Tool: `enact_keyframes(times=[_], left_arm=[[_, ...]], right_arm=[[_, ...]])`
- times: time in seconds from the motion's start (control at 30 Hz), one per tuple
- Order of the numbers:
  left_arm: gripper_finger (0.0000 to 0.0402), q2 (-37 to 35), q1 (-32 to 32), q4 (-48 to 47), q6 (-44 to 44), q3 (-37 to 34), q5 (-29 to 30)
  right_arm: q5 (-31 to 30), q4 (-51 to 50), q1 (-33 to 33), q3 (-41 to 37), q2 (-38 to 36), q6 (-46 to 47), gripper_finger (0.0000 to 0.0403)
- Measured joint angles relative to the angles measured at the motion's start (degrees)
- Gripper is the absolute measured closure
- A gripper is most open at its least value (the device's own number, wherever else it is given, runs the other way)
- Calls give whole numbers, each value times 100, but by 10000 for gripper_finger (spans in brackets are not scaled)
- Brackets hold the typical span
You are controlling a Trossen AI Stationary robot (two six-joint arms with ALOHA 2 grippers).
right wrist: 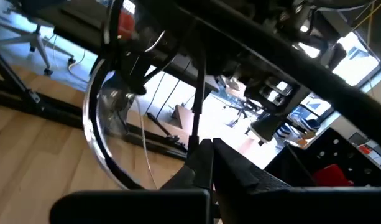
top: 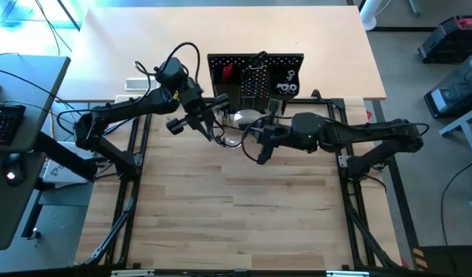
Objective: Hang tools onto peg board
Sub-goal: Put the transparent safety glasses into the left black bin on the peg board
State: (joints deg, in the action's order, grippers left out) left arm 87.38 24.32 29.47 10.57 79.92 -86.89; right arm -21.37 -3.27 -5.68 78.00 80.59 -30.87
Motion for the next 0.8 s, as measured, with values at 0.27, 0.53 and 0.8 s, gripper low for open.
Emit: enact_keyframes(times=[0.27, 0.53, 0.8], left_arm=[[401, -7, 70, 37, 9, 11, 209], [401, -1, 74, 51, 140, 13, 280], [401, -36, 346, 72, 378, 346, 322]], right_arm=[[50, -143, -67, 1, 3, -3, 402], [-957, -122, -182, 0, -102, -265, 403], [-2102, -88, -425, 0, -561, -862, 403]])
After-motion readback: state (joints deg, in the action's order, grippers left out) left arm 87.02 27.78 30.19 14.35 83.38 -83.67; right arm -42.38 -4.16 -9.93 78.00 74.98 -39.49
